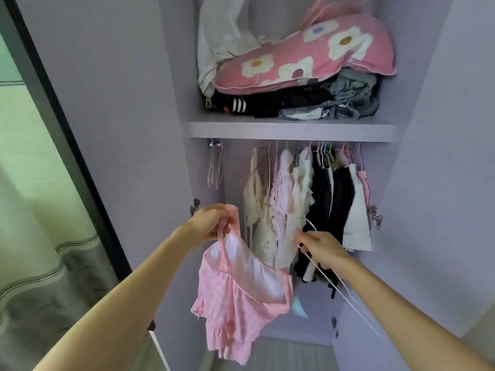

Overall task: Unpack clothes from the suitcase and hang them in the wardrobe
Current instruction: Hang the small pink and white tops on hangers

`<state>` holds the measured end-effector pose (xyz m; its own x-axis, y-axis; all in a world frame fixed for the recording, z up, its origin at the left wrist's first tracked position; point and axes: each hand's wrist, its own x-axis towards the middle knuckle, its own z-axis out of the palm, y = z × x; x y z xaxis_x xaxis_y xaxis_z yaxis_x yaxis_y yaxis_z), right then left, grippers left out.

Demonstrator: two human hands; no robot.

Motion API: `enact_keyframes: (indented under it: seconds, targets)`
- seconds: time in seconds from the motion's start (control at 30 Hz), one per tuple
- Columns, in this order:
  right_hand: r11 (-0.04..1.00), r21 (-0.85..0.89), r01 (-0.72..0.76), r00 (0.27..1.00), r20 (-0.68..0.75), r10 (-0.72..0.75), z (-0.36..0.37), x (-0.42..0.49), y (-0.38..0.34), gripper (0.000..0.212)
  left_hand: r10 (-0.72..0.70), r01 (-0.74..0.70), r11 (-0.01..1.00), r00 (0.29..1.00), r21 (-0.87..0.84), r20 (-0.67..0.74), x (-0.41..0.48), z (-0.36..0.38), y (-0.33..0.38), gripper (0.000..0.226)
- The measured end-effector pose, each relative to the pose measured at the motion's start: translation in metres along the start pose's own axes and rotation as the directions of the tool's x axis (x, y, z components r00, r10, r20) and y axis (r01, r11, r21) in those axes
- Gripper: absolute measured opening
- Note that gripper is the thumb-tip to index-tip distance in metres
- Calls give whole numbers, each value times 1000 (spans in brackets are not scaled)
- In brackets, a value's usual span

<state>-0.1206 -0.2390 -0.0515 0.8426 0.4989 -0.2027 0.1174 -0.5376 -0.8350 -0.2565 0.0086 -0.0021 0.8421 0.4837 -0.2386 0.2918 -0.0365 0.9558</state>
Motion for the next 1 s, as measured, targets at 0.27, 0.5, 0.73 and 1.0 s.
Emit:
enact_keyframes:
  seconds: [0.27,0.5,0.73,1.0]
  targets:
    - [981,-90,171,983,-52,-176,-22,-1,-32,40,2,6,996,997,94,-76,-3,-14,8,38]
    - [948,-99,303,946,-90,-312,-9,3,-62,42,-17,-11,988,984,156,175,-14,-4,20,33]
    - [933,-91,350,930,-89,-357,3,12,-82,37,31,-49,880,998,472,46,-16,-4,23,27]
    - [945,13,326,944,-63,-324,8,13,-80,43,124,-194,662,981,724,150,-25,-4,30,20]
